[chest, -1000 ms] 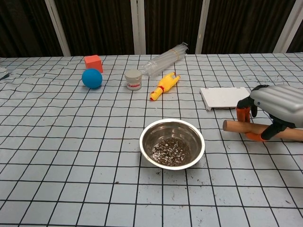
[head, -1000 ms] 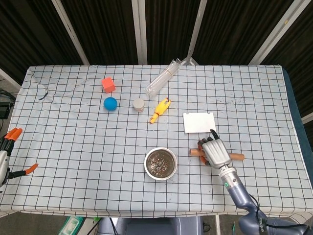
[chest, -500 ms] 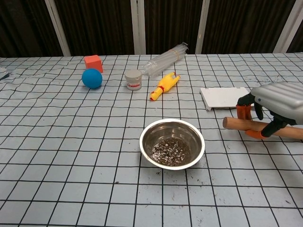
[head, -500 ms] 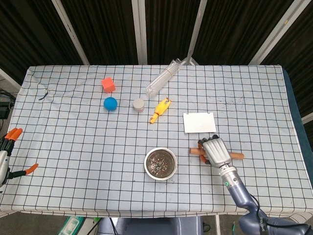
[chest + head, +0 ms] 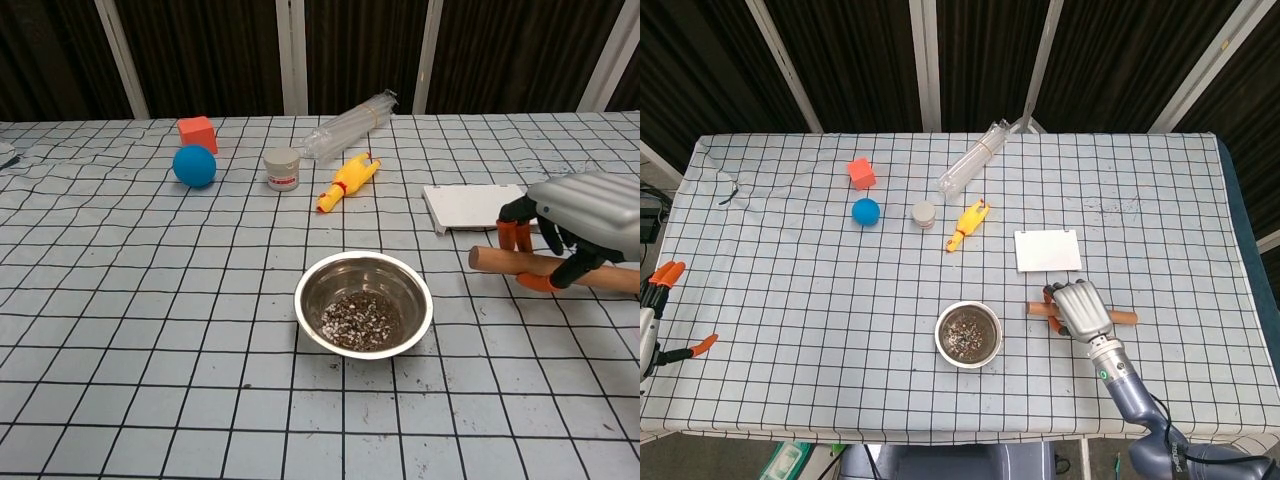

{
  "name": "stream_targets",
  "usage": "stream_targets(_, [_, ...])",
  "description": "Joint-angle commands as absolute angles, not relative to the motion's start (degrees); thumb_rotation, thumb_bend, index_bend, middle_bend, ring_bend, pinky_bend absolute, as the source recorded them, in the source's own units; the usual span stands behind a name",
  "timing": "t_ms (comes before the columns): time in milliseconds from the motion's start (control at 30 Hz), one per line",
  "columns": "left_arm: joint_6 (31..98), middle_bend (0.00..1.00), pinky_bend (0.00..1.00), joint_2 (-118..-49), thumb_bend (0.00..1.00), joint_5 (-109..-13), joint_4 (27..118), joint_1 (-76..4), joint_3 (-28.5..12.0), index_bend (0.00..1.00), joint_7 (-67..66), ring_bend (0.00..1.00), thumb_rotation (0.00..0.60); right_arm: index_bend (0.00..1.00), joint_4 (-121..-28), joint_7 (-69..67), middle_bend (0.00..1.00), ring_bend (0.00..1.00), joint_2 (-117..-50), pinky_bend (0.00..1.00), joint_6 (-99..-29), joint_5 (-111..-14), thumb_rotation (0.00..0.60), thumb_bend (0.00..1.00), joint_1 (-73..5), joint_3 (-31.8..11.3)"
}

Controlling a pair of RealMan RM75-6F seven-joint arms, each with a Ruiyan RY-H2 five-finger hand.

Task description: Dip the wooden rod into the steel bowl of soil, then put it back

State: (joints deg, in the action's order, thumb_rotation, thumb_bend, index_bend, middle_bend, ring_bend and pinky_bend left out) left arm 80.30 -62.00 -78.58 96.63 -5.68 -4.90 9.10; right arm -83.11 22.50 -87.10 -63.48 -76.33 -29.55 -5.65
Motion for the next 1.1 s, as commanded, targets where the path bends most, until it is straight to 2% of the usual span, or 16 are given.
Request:
stream_targets(33, [80.3, 0.00, 0.00, -62.0, 0.05, -78.6, 96.6, -5.7, -4.9, 0.00, 9.1, 0.00, 0.600, 0.77, -83.3, 22.1, 0.58, 0.64, -86.9, 0.58, -63.3, -76.4, 0.600, 0.39, -29.6, -5.6])
stream_targets(500, [80.6, 0.00, 0.00, -62.1, 0.05, -78.7, 96.6, -5.6, -4.9, 0.00, 9.0, 0.00, 0.600, 0.79, -85.0, 16.5, 0.60, 0.66, -85.5, 0.59, -64.2, -78.0, 0.600, 0.41, -29.8, -6.6])
stream_targets(867, [81.0, 0.00, 0.00, -62.4, 0.05, -78.7, 96.6, -5.5, -5.1, 0.00, 9.1, 0.00, 0.600, 0.80, -92.4, 5.0, 0.60, 0.67, -81.7, 0.59, -67.4, -74.0, 0.600, 0.42, -29.0, -13.7])
stream_targets(1100, [81.0, 0.00, 0.00, -62.5, 0.05, -78.7, 96.7, -5.5, -5.1, 0.00, 9.3, 0.00, 0.600, 0.80, -96.3, -1.4, 0.60, 0.67, -79.4, 0.60, -68.4, -72.4, 0.600, 0.42, -28.1, -16.2])
